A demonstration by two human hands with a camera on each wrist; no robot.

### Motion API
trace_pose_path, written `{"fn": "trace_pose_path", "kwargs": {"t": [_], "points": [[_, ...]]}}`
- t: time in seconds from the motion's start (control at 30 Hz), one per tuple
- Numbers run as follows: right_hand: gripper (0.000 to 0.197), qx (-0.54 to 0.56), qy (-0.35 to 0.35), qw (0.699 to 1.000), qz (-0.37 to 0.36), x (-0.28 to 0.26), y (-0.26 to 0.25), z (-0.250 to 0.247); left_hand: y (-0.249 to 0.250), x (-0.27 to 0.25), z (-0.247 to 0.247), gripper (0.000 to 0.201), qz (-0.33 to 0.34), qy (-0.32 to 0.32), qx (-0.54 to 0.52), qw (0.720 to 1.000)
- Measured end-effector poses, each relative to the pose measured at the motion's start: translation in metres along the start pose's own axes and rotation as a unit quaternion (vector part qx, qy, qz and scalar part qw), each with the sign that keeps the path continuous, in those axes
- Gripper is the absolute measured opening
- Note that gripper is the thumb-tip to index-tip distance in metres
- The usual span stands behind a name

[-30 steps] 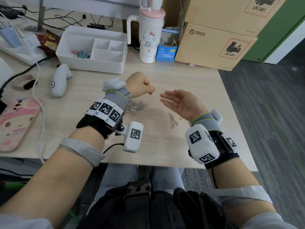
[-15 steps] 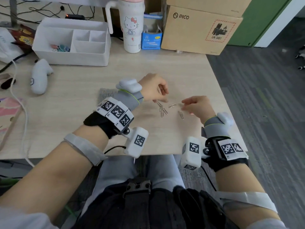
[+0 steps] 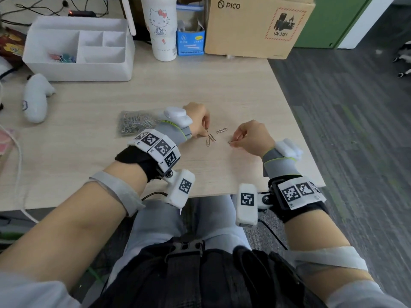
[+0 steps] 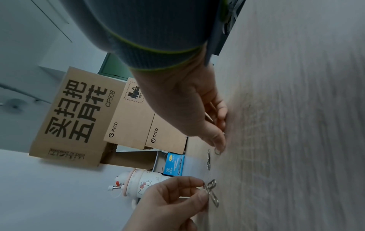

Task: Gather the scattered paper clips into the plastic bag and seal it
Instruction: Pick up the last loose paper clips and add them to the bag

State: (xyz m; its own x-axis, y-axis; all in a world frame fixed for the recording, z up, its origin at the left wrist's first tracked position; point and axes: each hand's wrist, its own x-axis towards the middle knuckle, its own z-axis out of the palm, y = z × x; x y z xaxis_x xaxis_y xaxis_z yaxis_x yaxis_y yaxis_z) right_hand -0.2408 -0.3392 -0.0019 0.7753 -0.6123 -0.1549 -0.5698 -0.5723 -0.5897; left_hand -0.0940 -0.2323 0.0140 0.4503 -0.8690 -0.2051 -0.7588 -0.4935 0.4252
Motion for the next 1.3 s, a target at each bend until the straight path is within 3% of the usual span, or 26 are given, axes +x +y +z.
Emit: {"fn": "trace_pose_path", "kwargs": {"t": [0.1,0.27,0.37,0.53,0.73,0.97,1.07,1.17,1.3], "points": [[0.004,-0.011,-0.005,0.999,-0.040,0.003,-0.003,0.000,0.000,0.001,-0.002,0.014,-0.011,-0.016,-0.003,1.000],[0.012,0.025,0.056,0.995,-0.075,0.013,-0.011,0.006,0.001,0.000,-0.003,0.017,-0.009,-0.014,-0.015,1.000],[0.019,-0.003,0.038,0.997,-0.067,0.021,-0.014,0.009,0.000,-0.001,-0.003,0.021,-0.008,-0.002,-0.022,1.000],[0.011,-0.042,0.019,0.998,-0.047,0.029,-0.017,0.009,0.004,-0.003,-0.005,0.023,0.019,0.008,0.026,0.999],[0.012,-0.087,-0.019,0.996,-0.030,0.030,-0.021,0.005,0.005,-0.001,-0.007,0.016,0.041,-0.018,0.080,0.996],[0.010,-0.064,-0.020,0.997,-0.046,0.028,-0.018,0.005,0.008,0.000,-0.008,0.015,0.059,-0.033,0.109,0.992],[0.009,-0.002,-0.007,0.999,-0.041,0.026,-0.014,0.007,0.009,0.001,-0.007,0.016,0.065,-0.032,0.120,0.990],[0.010,0.136,-0.004,0.991,0.006,0.024,-0.008,0.009,0.008,0.002,-0.008,0.015,0.068,-0.033,0.110,0.991],[0.006,0.340,-0.039,0.938,0.051,0.017,-0.008,0.005,0.003,0.005,-0.010,0.016,0.053,-0.024,0.051,0.997]]}}
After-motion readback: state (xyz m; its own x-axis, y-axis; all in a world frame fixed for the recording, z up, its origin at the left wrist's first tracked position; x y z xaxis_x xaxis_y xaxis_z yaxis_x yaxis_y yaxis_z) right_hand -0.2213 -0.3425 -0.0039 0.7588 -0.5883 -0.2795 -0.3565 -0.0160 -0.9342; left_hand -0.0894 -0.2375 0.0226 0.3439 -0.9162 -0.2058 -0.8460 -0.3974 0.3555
